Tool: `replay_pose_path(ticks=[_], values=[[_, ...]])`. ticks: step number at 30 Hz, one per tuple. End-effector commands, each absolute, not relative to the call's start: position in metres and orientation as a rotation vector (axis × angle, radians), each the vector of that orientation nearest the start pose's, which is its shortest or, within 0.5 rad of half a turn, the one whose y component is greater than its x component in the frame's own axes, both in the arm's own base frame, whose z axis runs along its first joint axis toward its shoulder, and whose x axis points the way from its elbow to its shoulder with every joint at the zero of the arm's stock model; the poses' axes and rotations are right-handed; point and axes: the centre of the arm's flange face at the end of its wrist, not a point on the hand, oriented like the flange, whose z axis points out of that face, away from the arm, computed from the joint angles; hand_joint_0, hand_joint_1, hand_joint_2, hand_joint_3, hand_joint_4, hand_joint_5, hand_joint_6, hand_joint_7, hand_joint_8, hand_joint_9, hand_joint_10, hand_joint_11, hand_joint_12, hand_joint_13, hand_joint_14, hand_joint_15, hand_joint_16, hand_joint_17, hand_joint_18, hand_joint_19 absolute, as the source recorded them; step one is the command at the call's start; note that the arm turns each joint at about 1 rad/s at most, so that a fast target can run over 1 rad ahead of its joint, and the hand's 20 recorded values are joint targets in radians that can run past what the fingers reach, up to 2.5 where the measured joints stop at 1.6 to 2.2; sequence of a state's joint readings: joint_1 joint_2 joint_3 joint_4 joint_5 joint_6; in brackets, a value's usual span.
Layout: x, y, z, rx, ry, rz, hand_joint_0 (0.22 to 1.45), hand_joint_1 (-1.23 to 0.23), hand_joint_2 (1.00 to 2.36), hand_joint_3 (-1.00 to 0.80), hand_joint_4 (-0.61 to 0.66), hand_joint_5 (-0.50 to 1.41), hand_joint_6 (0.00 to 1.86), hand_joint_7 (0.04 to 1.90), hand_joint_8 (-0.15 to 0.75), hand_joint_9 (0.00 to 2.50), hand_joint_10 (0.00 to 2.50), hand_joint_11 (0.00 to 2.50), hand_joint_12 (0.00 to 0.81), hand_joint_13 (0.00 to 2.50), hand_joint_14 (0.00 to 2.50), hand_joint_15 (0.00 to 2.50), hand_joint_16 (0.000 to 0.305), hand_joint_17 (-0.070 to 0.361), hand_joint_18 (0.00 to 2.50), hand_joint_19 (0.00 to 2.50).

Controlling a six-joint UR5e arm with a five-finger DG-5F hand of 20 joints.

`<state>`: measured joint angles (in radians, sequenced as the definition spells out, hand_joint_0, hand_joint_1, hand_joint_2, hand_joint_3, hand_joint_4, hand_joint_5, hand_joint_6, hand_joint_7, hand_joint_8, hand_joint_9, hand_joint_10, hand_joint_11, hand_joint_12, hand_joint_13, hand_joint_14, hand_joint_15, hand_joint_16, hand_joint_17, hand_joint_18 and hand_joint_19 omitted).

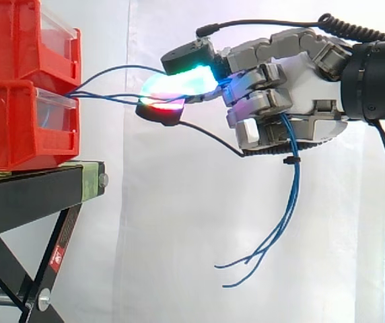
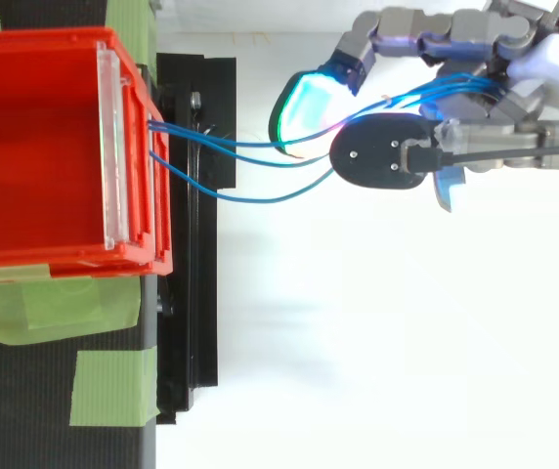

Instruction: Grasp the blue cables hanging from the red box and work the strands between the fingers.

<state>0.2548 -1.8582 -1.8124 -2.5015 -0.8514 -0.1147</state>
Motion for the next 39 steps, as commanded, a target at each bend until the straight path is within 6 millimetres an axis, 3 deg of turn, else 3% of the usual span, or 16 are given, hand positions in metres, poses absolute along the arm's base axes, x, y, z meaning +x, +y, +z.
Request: replay_pose_path(ticks=[1, 4, 6, 10, 12, 13, 15, 16, 21, 24, 28, 31, 34, 35, 37, 39], values=[[0.5767, -0.0555, 0.2812, 1.303, 0.838, 0.852, 1.1, -0.69, 1.01, 0.22, 0.22, 0.59, 0.02, 1.17, 0.478, 1.74, 2.5, 2.5, 0.586, 1.94, 2.5, 1.6, 0.255, 0.191, 2.5, 0.58], [0.577, -0.0545, 0.2817, 1.303, 0.839, 0.853, 0.95, -0.75, 1.01, 0.15, 0.28, 0.57, 0.02, 1.12, 0.478, 1.74, 2.5, 2.5, 0.586, 1.94, 2.5, 1.6, 0.255, 0.191, 2.5, 0.58], [0.577, -0.0545, 0.2817, 1.303, 0.838, 0.855, 0.92, -0.75, 1.0, 0.08, 0.3, 0.55, 0.02, 1.11, 0.478, 1.74, 2.5, 2.5, 0.586, 1.94, 2.5, 1.6, 0.255, 0.191, 2.5, 0.58], [0.577, -0.0545, 0.2817, 1.303, 0.838, 0.855, 1.17, -0.68, 1.01, 0.28, 0.2, 0.58, 0.02, 1.2, 0.478, 1.74, 2.5, 2.5, 0.586, 1.94, 2.5, 1.6, 0.255, 0.191, 2.5, 0.58], [0.5767, -0.0546, 0.2801, 1.305, 0.842, 0.851, 1.17, -0.67, 1.01, 0.3, 0.2, 0.6, 0.02, 1.23, 0.478, 1.74, 2.5, 2.5, 0.586, 1.94, 2.5, 1.6, 0.255, 0.191, 2.5, 0.58], [0.5769, -0.0545, 0.2815, 1.304, 0.84, 0.854, 1.08, -0.7, 1.0, 0.28, 0.24, 0.61, 0.02, 1.22, 0.478, 1.74, 2.5, 2.5, 0.586, 1.94, 2.5, 1.6, 0.255, 0.191, 2.5, 0.58], [0.5765, -0.0546, 0.2809, 1.304, 0.841, 0.853, 0.87, -0.71, 1.12, 0.1, 0.32, 0.6, 0.02, 1.17, 0.478, 1.74, 2.5, 2.5, 0.586, 1.94, 2.5, 1.6, 0.255, 0.191, 2.5, 0.58], [0.5764, -0.0555, 0.2809, 1.305, 0.84, 0.851, 0.83, -0.69, 1.0, -0.12, 0.34, 0.58, 0.02, 1.16, 0.478, 1.74, 2.5, 2.5, 0.586, 1.94, 2.5, 1.6, 0.255, 0.191, 2.5, 0.58], [0.577, -0.0545, 0.2817, 1.303, 0.838, 0.855, 0.92, -0.72, 1.02, -0.29, 0.24, 0.44, 0.02, 1.25, 0.478, 1.74, 2.5, 2.5, 0.586, 1.94, 2.5, 1.6, 0.255, 0.191, 2.5, 0.58], [0.5769, -0.0545, 0.2815, 1.304, 0.84, 0.854, 1.12, -0.71, 1.02, -0.03, 0.18, 0.47, 0.01, 1.33, 0.478, 1.74, 2.5, 2.5, 0.586, 1.94, 2.5, 1.6, 0.255, 0.191, 2.5, 0.58], [0.5766, -0.054, 0.281, 1.305, 0.838, 0.853, 1.11, -0.67, 1.01, 0.19, 0.17, 0.54, 0.01, 1.4, 0.478, 1.74, 2.5, 2.5, 0.586, 1.94, 2.5, 1.6, 0.255, 0.191, 2.5, 0.58], [0.5764, -0.0536, 0.28, 1.308, 0.838, 0.847, 0.97, -0.68, 1.0, 0.13, 0.26, 0.55, 0.01, 1.35, 0.478, 1.74, 2.5, 2.5, 0.586, 1.94, 2.5, 1.6, 0.255, 0.191, 2.5, 0.58], [0.5762, -0.0537, 0.2808, 1.307, 0.836, 0.848, 0.86, -0.67, 1.01, -0.07, 0.33, 0.54, 0.02, 1.26, 0.478, 1.74, 2.5, 2.5, 0.586, 1.94, 2.5, 1.6, 0.255, 0.191, 2.5, 0.58], [0.5767, -0.0536, 0.2805, 1.308, 0.838, 0.847, 0.89, -0.66, 1.0, -0.07, 0.33, 0.52, 0.02, 1.24, 0.478, 1.74, 2.5, 2.5, 0.586, 1.94, 2.5, 1.6, 0.255, 0.191, 2.5, 0.58], [0.576, -0.0538, 0.2806, 1.308, 0.839, 0.846, 1.13, -0.66, 1.01, 0.2, 0.27, 0.53, 0.02, 1.22, 0.478, 1.74, 2.5, 2.5, 0.586, 1.94, 2.5, 1.6, 0.255, 0.191, 2.5, 0.58], [0.5754, -0.0539, 0.2801, 1.31, 0.843, 0.843, 1.18, -0.65, 1.01, 0.28, 0.24, 0.56, 0.02, 1.23, 0.478, 1.74, 2.5, 2.5, 0.586, 1.94, 2.5, 1.6, 0.255, 0.191, 2.5, 0.58]])
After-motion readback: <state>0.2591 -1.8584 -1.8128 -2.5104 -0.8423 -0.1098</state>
